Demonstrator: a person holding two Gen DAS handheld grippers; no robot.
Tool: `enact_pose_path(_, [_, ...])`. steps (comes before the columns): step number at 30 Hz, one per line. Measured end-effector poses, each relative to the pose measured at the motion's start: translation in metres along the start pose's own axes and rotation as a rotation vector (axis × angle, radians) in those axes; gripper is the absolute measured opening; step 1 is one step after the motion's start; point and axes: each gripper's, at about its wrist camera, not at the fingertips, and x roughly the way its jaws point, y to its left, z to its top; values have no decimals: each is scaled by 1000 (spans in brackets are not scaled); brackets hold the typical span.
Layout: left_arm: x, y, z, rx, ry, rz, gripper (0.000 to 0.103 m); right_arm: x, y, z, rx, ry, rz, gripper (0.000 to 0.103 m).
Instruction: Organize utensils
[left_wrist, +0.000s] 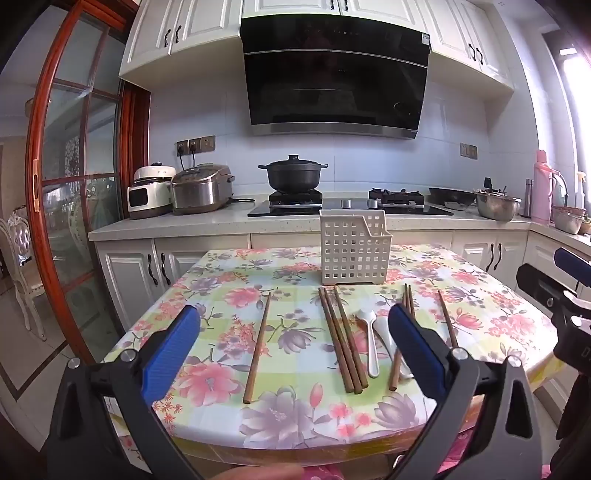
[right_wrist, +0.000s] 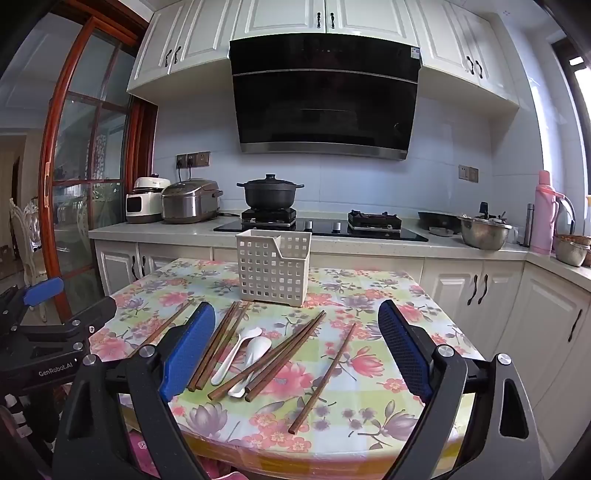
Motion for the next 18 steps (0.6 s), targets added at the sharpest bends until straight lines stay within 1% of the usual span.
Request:
enact_pose_path(3, [2,1,0,5,-4,3,99,1,0,0,0,7,0,85])
enact_pose_path(4, [-2,-2,-1,15,-18,6,99,2,0,0,0,9,0,85])
enact_pose_path(7, [-2,-1,-1,8,-8,8,99,0,-1,0,4,2,-1,85])
enact_pose_path(8, [-4,-10,1,14,-15,4,99,1,-1,0,6,4,0,85])
enact_pose_path(13, [-6,-14,0,12,-9,4,99,3,-3,-1,8,10,-1,85])
enact_pose_path(14, [-4,-8,1,11,-10,-2,99,2,-4,-2,9,12,0,85])
enact_pose_path(18, [-3,-9,1,14,-8,0,99,2,-2,-2,11,15,0,85])
